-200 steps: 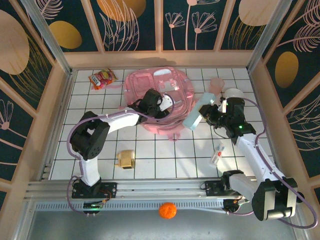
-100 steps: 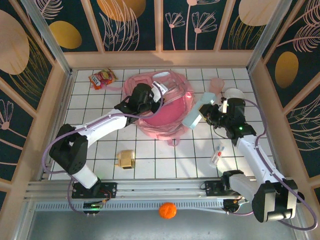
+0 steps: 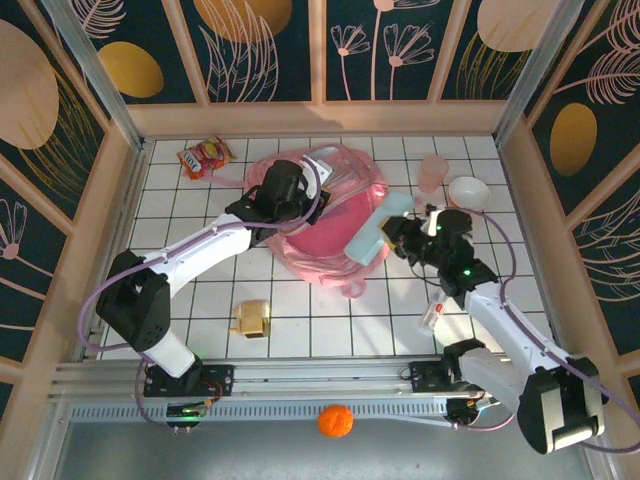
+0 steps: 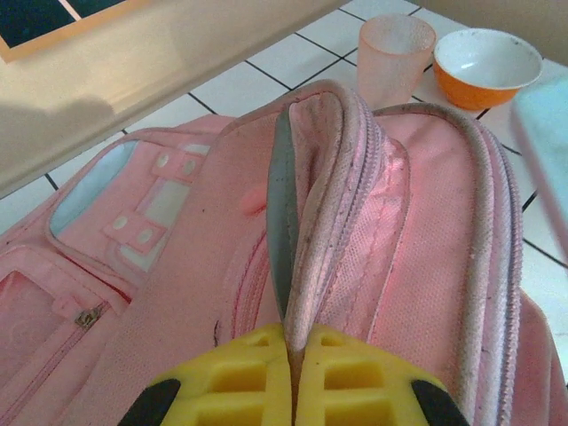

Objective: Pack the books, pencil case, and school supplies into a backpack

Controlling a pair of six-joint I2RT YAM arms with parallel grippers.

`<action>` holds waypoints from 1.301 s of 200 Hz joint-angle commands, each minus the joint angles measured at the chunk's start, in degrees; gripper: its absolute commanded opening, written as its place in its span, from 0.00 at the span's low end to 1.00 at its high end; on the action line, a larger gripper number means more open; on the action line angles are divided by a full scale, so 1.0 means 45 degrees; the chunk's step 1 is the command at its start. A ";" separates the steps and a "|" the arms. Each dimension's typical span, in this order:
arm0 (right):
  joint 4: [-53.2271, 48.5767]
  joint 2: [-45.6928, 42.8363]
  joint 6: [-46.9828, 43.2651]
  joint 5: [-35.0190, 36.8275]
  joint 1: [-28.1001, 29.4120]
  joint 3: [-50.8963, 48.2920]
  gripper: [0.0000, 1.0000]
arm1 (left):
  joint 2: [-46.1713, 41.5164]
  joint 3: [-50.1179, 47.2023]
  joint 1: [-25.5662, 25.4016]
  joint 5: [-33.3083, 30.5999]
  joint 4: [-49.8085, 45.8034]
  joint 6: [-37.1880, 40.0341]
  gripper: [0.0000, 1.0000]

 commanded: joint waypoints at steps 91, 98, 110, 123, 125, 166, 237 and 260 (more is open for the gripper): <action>0.8661 0.6203 0.3619 0.4679 0.3567 0.0835 0.11 | -0.0762 0.1696 -0.0027 0.1327 0.1001 -0.1028 0.00; 0.8688 0.6631 0.3606 0.4762 0.3593 0.1091 0.11 | -0.0762 0.1720 -0.0027 0.1386 0.1035 -0.1050 0.00; 0.9018 0.7403 0.3893 0.4810 0.3610 0.1475 0.11 | -0.0782 0.1721 -0.0024 0.1484 0.1159 -0.1101 0.00; 0.9556 0.8196 0.4327 0.5176 0.3719 0.1734 0.11 | -0.0762 0.1759 -0.0019 0.1620 0.1253 -0.1189 0.00; 0.9597 0.8307 0.4378 0.5261 0.3737 0.1773 0.11 | -0.0748 0.1775 -0.0025 0.1640 0.1254 -0.1202 0.00; 0.9927 1.0703 0.4611 0.6123 0.3916 0.3609 0.13 | -0.0699 0.1956 -0.0028 0.2141 0.1488 -0.1635 0.00; 1.0069 1.3911 0.5396 0.6265 0.3762 0.6321 0.16 | -0.0899 0.1771 -0.0019 0.1940 0.1646 -0.1700 0.00; 0.9231 1.4145 0.5507 0.6326 0.3770 0.6712 0.24 | -0.0861 0.1586 -0.0016 0.1812 0.1797 -0.1888 0.00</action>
